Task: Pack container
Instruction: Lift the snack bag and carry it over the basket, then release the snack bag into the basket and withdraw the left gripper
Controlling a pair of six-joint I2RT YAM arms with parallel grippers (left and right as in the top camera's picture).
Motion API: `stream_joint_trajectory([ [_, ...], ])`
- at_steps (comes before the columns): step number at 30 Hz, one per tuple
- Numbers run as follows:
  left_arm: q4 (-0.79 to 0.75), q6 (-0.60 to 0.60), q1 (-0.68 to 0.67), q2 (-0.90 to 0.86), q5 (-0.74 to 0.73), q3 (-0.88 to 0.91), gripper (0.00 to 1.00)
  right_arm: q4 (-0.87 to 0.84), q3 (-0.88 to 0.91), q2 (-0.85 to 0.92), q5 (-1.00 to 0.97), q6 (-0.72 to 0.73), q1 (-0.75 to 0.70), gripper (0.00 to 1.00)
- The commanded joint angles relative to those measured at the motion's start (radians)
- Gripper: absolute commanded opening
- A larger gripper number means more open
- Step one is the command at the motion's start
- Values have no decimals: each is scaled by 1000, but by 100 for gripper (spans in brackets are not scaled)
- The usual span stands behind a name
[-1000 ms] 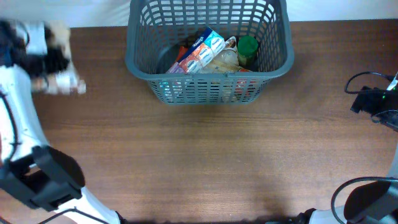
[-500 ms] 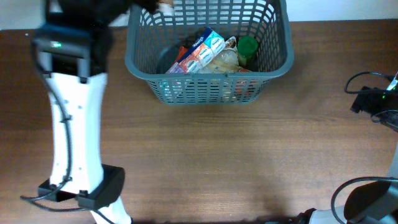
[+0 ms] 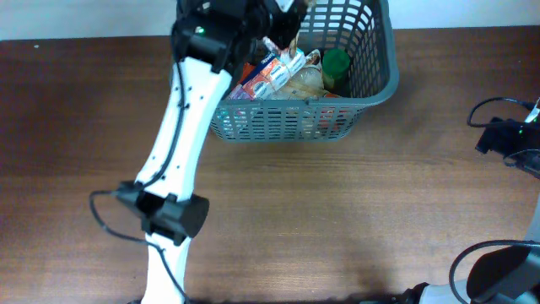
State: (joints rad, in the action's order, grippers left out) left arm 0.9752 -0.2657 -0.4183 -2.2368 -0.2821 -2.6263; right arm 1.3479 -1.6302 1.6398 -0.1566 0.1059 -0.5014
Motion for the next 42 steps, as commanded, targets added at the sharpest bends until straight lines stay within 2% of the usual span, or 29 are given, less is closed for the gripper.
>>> stream_joint_trajectory([
  [1,40,14,2,-27,10,-3,2,-3,4,-6,-12,7,-4,99],
  [11,226,14,0,-109,9,-1,3,-3,4,-6,-12,7,-4,99],
  [20,234,14,0,-111,10,50,3,-3,4,-6,-12,7,-4,99],
  [25,219,69,0,-111,10,108,3,-3,4,-6,-12,7,-4,99],
  [30,219,70,0,-112,10,126,4,-3,4,-6,-12,7,-4,99],
  [32,219,70,0,-112,10,126,32,-3,4,-6,-12,7,-4,99],
  [33,220,70,0,-112,10,126,51,-3,4,-6,-12,7,-4,99],
  [34,222,70,0,-112,10,126,54,-3,4,-6,-12,7,-4,99],
  [38,223,70,0,-112,10,126,54,-3,4,-6,-12,7,-4,99],
  [42,222,70,0,-112,10,126,72,-3,4,-6,-13,7,-4,99],
])
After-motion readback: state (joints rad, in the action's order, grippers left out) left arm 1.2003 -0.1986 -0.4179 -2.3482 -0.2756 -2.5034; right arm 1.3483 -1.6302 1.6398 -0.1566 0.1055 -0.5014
